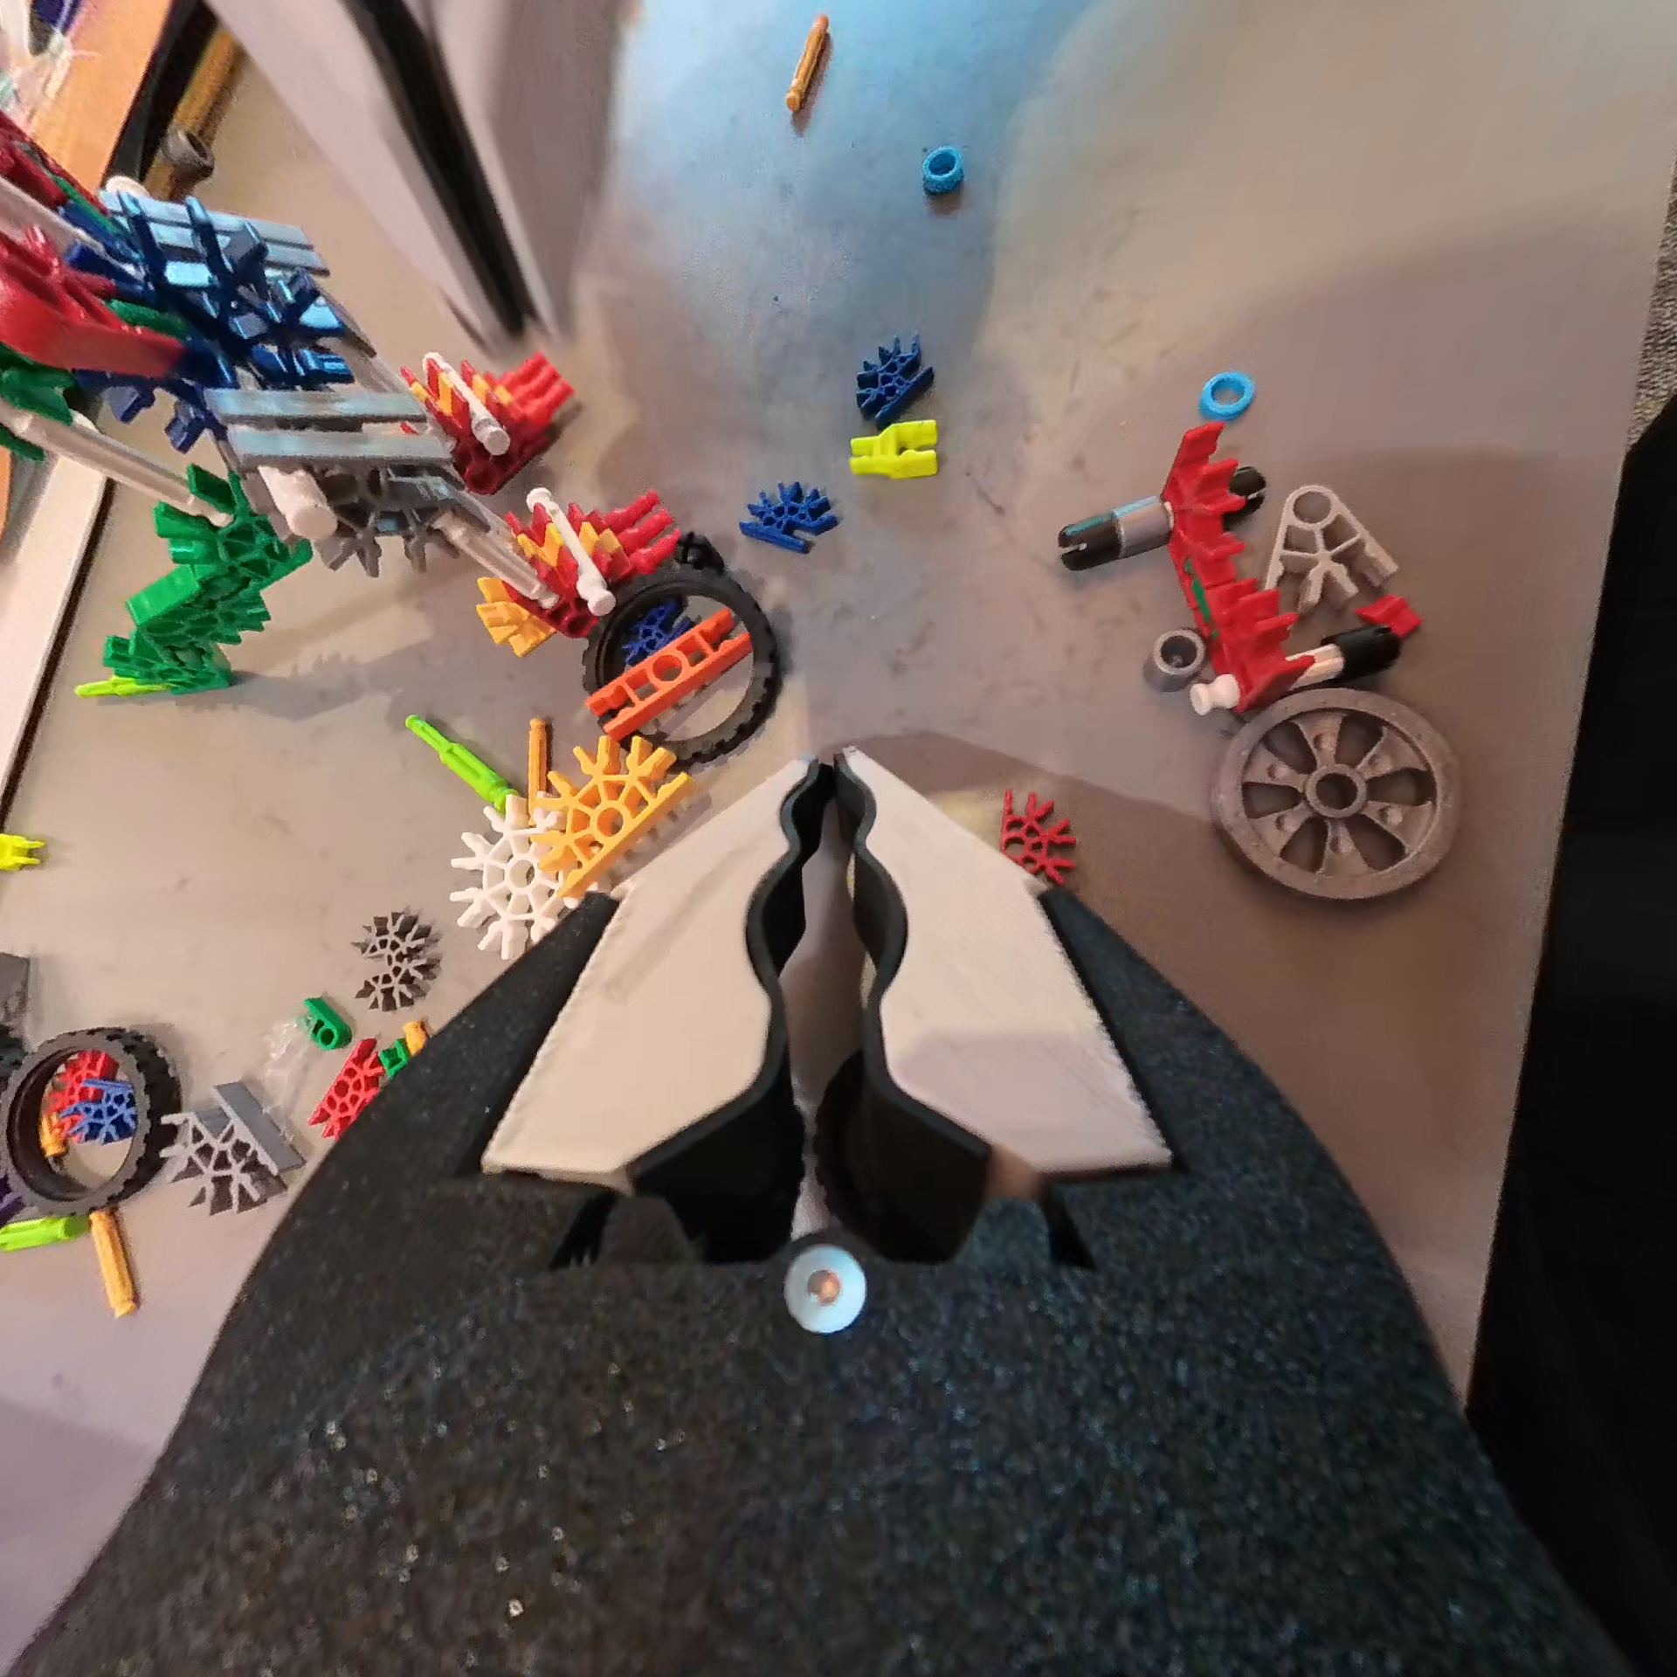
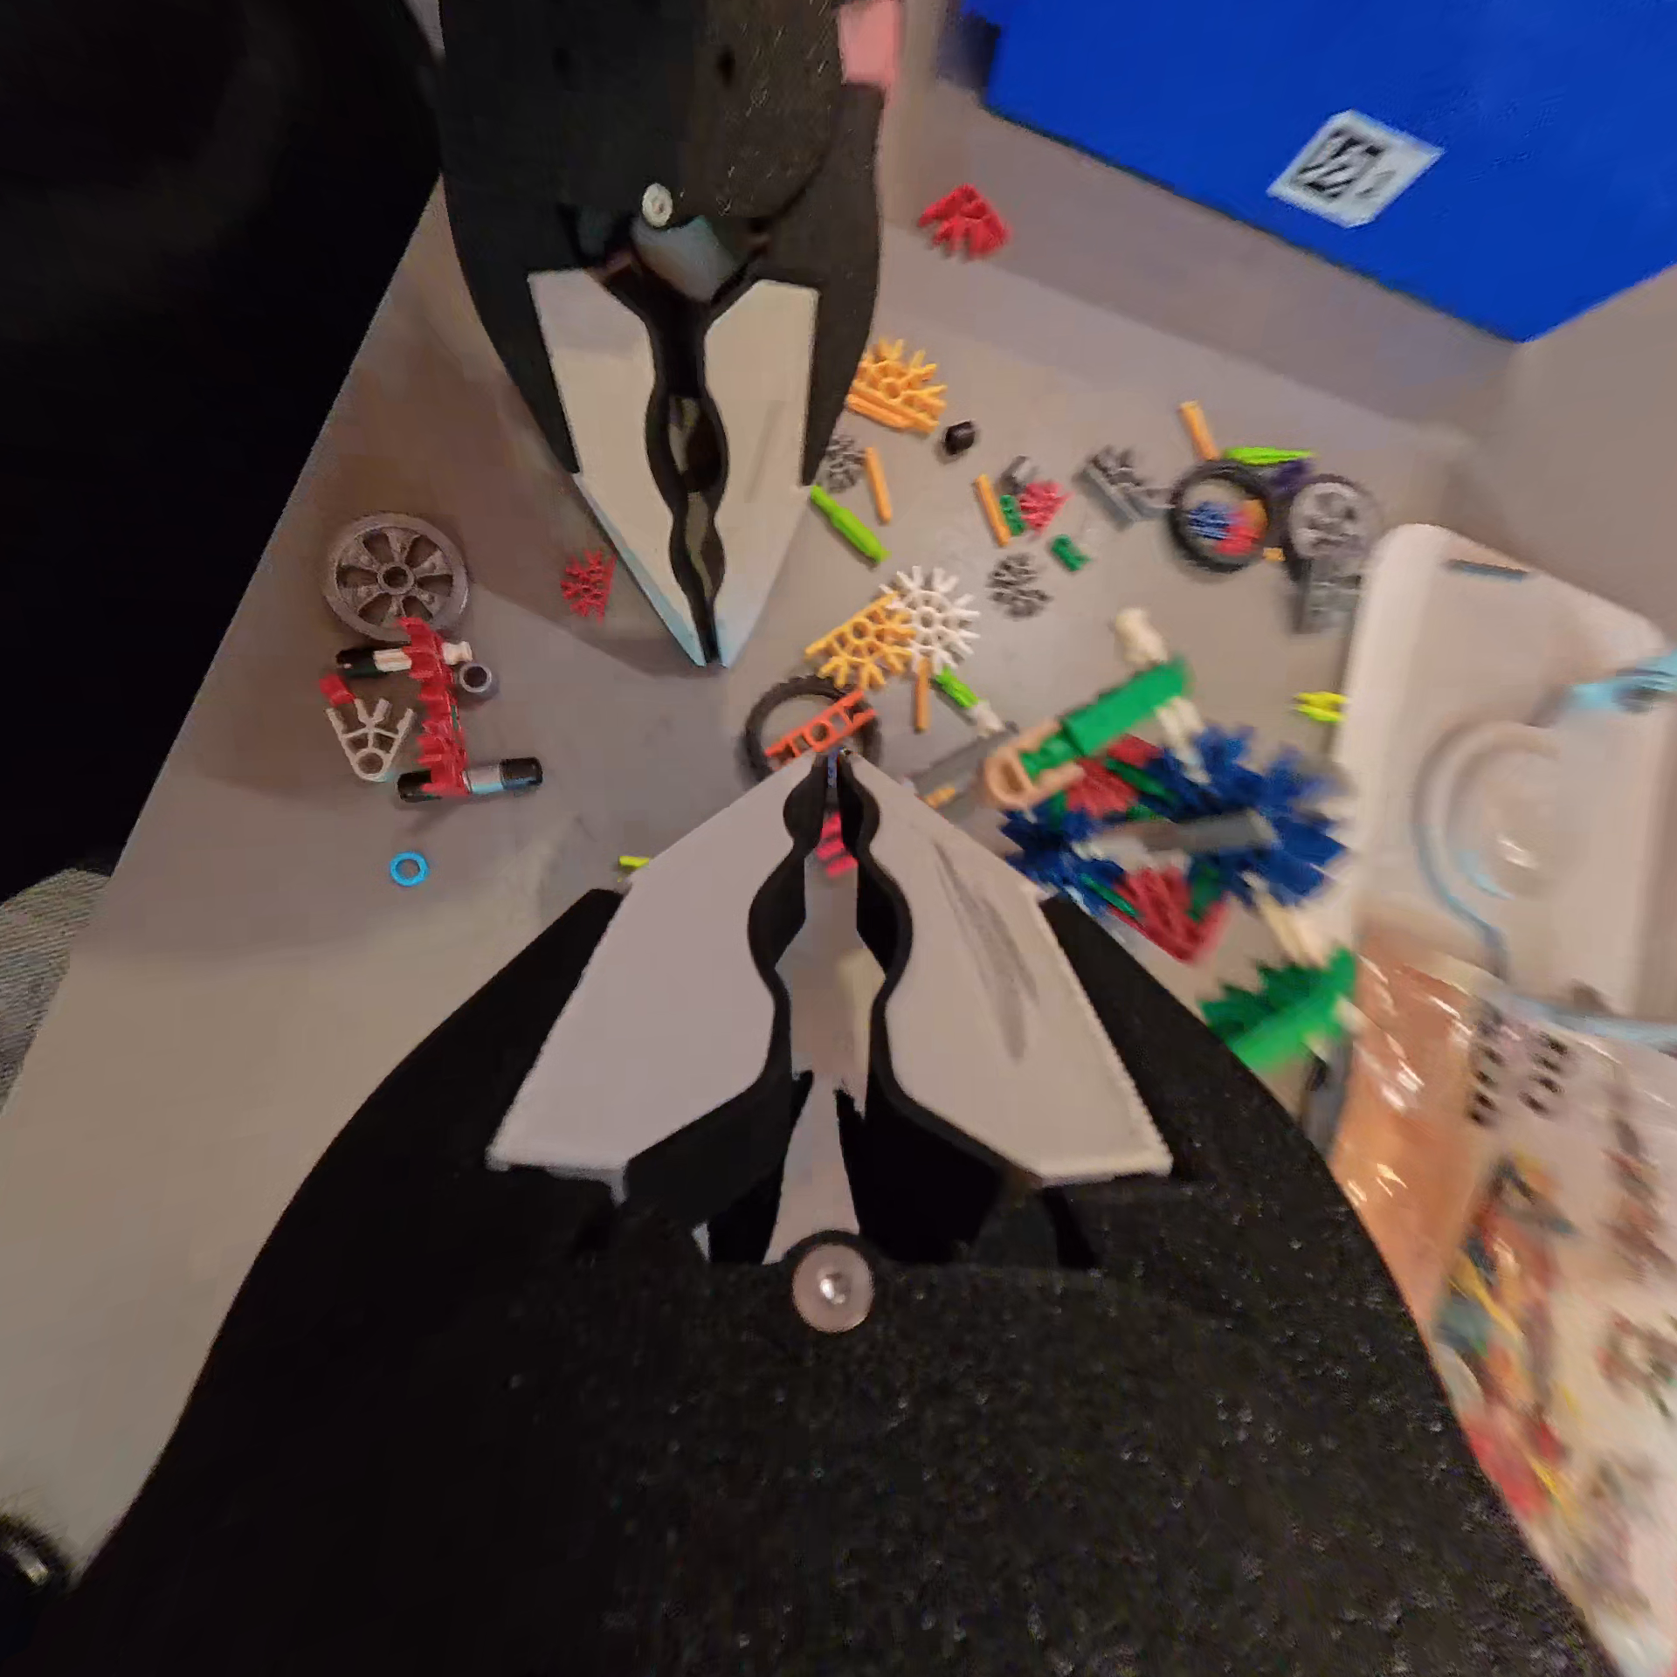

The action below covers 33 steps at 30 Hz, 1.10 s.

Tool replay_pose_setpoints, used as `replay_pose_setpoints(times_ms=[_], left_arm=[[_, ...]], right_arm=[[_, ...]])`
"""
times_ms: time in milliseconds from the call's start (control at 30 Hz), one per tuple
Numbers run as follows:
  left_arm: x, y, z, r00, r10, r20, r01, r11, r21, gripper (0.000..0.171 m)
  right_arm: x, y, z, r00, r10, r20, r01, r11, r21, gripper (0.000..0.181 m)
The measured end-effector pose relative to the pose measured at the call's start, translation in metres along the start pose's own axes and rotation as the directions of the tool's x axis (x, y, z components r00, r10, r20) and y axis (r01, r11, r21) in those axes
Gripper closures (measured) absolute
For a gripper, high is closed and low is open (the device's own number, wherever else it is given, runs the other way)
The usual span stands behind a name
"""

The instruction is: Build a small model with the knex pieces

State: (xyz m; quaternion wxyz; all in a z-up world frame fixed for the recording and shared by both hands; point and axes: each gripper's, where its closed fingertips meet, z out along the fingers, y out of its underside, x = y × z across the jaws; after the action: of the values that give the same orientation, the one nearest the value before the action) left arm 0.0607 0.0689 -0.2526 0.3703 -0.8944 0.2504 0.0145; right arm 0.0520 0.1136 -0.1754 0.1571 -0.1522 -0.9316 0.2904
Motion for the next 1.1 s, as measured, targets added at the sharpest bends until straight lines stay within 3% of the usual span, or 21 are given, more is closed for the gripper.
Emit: replay_pose_setpoints(times_ms=[167, 300, 400, 500, 633, 700, 800, 933, 1000, 1100], left_arm=[[0.000, 0.000, 0.000, 1.000, 0.000, -0.012, 0.000, 1.000, 0.005, 0.171], [-0.001, 0.000, 0.000, 1.000, 0.016, -0.008, -0.016, 1.000, -0.001, 0.170], [-0.005, -0.001, -0.001, 0.998, 0.060, 0.025, -0.060, 0.998, -0.017, 0.160], [-0.009, -0.009, -0.006, 0.999, 0.036, 0.030, -0.036, 0.999, 0.016, 0.152], [-0.014, -0.027, -0.021, 0.996, 0.021, 0.086, -0.027, 0.997, 0.067, 0.150], [-0.015, -0.035, -0.027, 0.990, -0.005, 0.142, -0.010, 0.994, 0.105, 0.150], [-0.009, -0.038, -0.028, 0.979, -0.037, 0.202, 0.010, 0.991, 0.131, 0.146], [0.009, -0.061, -0.029, 0.968, 0.004, 0.252, -0.040, 0.990, 0.137, 0.141], [0.026, -0.088, -0.024, 0.972, 0.043, 0.231, -0.082, 0.984, 0.160, 0.141], [0.054, -0.128, -0.007, 0.973, 0.136, 0.188, -0.168, 0.972, 0.165, 0.139]], right_arm=[[0.012, 0.005, -0.086, 0.966, 0.053, -0.252, -0.061, 0.998, -0.021, 0.177], [-0.003, 0.035, -0.172, 0.836, 0.212, -0.507, -0.222, 0.974, 0.042, 0.175], [-0.042, 0.063, -0.238, 0.654, 0.348, -0.672, -0.333, 0.930, 0.157, 0.174], [-0.101, 0.090, -0.296, 0.409, 0.483, -0.774, -0.393, 0.859, 0.328, 0.174], [-0.190, 0.123, -0.337, 0.089, 0.591, -0.802, -0.400, 0.759, 0.514, 0.171], [-0.224, 0.133, -0.335, -0.018, 0.608, -0.794, -0.391, 0.726, 0.565, 0.166], [-0.259, 0.147, -0.305, -0.055, 0.664, -0.745, -0.413, 0.664, 0.623, 0.158], [-0.321, 0.198, -0.273, -0.168, 0.672, -0.721, -0.512, 0.566, 0.646, 0.157], [-0.363, 0.235, -0.259, -0.257, 0.716, -0.649, -0.534, 0.455, 0.713, 0.157], [-0.437, 0.308, -0.203, -0.398, 0.780, -0.482, -0.584, 0.190, 0.789, 0.154]])
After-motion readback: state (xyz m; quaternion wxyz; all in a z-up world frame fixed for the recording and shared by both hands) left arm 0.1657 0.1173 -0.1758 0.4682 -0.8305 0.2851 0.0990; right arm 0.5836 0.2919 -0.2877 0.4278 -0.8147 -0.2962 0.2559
